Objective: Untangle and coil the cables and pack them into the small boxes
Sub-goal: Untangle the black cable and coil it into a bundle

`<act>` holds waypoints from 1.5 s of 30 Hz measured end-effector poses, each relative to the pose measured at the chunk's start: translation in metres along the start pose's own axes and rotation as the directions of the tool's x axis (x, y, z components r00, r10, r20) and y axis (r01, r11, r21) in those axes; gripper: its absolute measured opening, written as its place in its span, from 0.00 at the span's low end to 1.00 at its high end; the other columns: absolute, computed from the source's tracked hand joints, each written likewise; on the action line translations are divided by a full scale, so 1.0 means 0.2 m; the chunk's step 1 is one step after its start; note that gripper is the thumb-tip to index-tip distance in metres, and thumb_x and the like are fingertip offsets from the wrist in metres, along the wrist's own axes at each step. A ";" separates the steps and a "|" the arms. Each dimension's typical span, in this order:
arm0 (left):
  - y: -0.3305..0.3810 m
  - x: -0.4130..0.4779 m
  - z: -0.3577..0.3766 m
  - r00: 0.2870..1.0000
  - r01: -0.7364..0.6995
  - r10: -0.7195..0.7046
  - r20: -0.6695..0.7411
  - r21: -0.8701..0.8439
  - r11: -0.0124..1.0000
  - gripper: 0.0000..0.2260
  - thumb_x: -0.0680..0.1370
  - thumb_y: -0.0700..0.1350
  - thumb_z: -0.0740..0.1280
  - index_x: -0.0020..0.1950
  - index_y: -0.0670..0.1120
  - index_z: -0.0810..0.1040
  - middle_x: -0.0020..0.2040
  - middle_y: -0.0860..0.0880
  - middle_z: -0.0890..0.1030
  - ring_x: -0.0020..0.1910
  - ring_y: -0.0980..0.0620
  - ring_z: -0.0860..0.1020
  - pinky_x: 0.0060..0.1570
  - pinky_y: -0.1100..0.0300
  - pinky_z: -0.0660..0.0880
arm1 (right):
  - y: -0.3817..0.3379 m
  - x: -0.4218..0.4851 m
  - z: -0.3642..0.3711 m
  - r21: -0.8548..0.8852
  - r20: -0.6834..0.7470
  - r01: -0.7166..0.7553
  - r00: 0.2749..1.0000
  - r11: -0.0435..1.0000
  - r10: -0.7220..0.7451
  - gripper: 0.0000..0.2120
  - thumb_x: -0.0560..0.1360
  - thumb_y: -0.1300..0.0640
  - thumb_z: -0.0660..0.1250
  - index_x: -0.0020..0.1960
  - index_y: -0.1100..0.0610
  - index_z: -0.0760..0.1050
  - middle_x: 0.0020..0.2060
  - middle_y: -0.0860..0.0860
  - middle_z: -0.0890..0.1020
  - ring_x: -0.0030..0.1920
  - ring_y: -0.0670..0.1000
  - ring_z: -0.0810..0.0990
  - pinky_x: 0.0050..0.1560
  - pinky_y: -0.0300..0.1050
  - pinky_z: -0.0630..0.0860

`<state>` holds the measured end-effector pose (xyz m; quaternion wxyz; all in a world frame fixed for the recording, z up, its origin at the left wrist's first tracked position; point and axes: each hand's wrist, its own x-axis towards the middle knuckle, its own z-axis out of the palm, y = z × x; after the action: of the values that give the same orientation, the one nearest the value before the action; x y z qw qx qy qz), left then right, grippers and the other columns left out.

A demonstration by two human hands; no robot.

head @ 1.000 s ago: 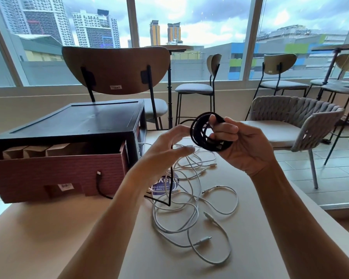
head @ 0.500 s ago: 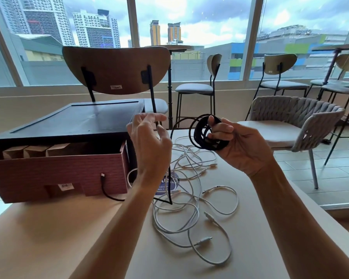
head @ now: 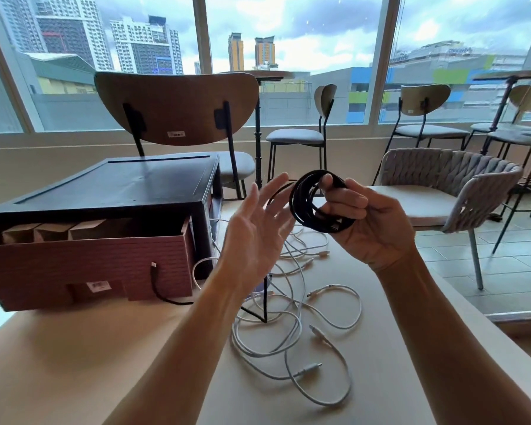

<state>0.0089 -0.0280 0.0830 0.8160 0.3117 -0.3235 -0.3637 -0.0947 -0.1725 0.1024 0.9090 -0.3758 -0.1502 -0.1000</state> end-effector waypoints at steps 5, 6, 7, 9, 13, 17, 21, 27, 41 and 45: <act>-0.07 -0.01 -0.01 0.958 0.201 -0.230 0.172 0.172 0.964 0.36 0.80 0.67 0.39 0.74 0.49 0.70 0.69 0.46 0.77 0.73 0.44 0.70 0.72 0.38 0.41 | -0.02 0.01 0.00 -0.013 -0.009 0.075 0.997 0.997 -0.075 0.12 0.83 0.63 0.53 0.63 0.69 0.66 0.36 0.55 0.77 0.36 0.51 0.76 0.65 0.46 0.70; -0.07 -0.01 -0.03 0.952 0.210 -0.247 0.181 0.203 0.956 0.37 0.79 0.68 0.38 0.75 0.49 0.69 0.69 0.45 0.77 0.72 0.44 0.70 0.72 0.37 0.40 | -0.03 0.01 -0.01 0.003 -0.010 0.079 0.997 0.997 -0.079 0.12 0.83 0.63 0.53 0.63 0.69 0.66 0.36 0.55 0.77 0.36 0.51 0.76 0.65 0.46 0.71; -0.06 -0.01 -0.05 0.948 0.212 -0.260 0.185 0.245 0.946 0.37 0.79 0.68 0.38 0.75 0.49 0.70 0.68 0.45 0.78 0.72 0.44 0.71 0.73 0.36 0.40 | -0.03 0.01 -0.01 0.021 -0.010 0.080 0.997 0.997 -0.080 0.12 0.83 0.63 0.53 0.63 0.69 0.66 0.36 0.55 0.77 0.36 0.51 0.76 0.64 0.47 0.71; -0.04 0.00 -0.07 0.934 0.194 -0.285 0.215 0.366 0.910 0.36 0.79 0.68 0.38 0.74 0.50 0.70 0.65 0.44 0.80 0.71 0.46 0.72 0.72 0.37 0.44 | -0.04 0.02 -0.03 0.046 -0.010 0.084 0.996 0.995 -0.084 0.13 0.83 0.62 0.53 0.62 0.69 0.67 0.36 0.55 0.77 0.36 0.51 0.76 0.64 0.46 0.71; -0.01 -0.01 -0.09 0.956 0.127 -0.250 0.156 0.546 0.828 0.24 0.81 0.58 0.55 0.68 0.43 0.74 0.55 0.43 0.83 0.61 0.48 0.79 0.66 0.48 0.65 | -0.04 0.04 -0.04 0.102 -0.090 0.159 0.985 0.982 -0.150 0.11 0.82 0.63 0.54 0.58 0.68 0.71 0.34 0.52 0.76 0.34 0.48 0.74 0.56 0.46 0.78; -0.01 -0.01 -0.09 0.984 0.152 -0.179 0.018 0.448 0.881 0.08 0.78 0.41 0.65 0.55 0.40 0.77 0.38 0.46 0.79 0.45 0.47 0.83 0.57 0.53 0.80 | -0.03 0.05 -0.05 0.127 -0.230 0.334 0.926 0.934 -0.300 0.08 0.82 0.64 0.55 0.51 0.63 0.73 0.35 0.51 0.79 0.32 0.46 0.78 0.55 0.49 0.81; 0.01 0.00 -0.09 0.965 0.258 -0.222 -0.139 0.375 0.890 0.05 0.83 0.37 0.60 0.56 0.39 0.75 0.33 0.49 0.73 0.27 0.56 0.72 0.37 0.59 0.80 | -0.05 0.05 -0.08 -0.001 -0.415 0.516 0.779 0.857 -0.470 0.07 0.82 0.63 0.58 0.54 0.61 0.74 0.43 0.52 0.84 0.35 0.45 0.78 0.48 0.43 0.79; 0.14 -0.03 -0.04 0.985 0.168 -0.066 -0.158 0.818 0.550 0.08 0.84 0.40 0.60 0.53 0.46 0.78 0.33 0.50 0.69 0.26 0.58 0.63 0.26 0.63 0.61 | -0.07 0.05 -0.14 -0.582 -0.424 0.386 0.607 0.716 -0.672 0.12 0.82 0.63 0.59 0.62 0.63 0.74 0.58 0.51 0.84 0.45 0.44 0.78 0.52 0.38 0.74; 0.29 -0.07 0.01 0.976 -0.196 0.125 0.178 0.970 0.142 0.02 0.76 0.45 0.73 0.46 0.53 0.84 0.39 0.53 0.83 0.39 0.51 0.80 0.42 0.55 0.77 | 0.11 0.09 -0.15 -0.937 -0.146 -0.070 0.969 0.343 -0.201 0.22 0.85 0.52 0.52 0.56 0.70 0.74 0.37 0.49 0.84 0.36 0.46 0.77 0.40 0.38 0.71; 0.30 -0.04 -0.07 0.933 -0.198 0.325 0.152 0.973 0.115 0.04 0.77 0.48 0.72 0.42 0.50 0.82 0.37 0.52 0.83 0.39 0.49 0.80 0.44 0.53 0.77 | 0.10 0.04 -0.10 -0.831 -0.082 -0.127 0.991 0.541 0.106 0.26 0.81 0.48 0.58 0.62 0.72 0.72 0.40 0.54 0.82 0.38 0.49 0.75 0.41 0.37 0.72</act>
<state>0.0387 0.0139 0.1170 0.4878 0.7170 -0.4887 0.0955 -0.0772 -0.1730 0.0785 0.6280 -0.7698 -0.0497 -0.1027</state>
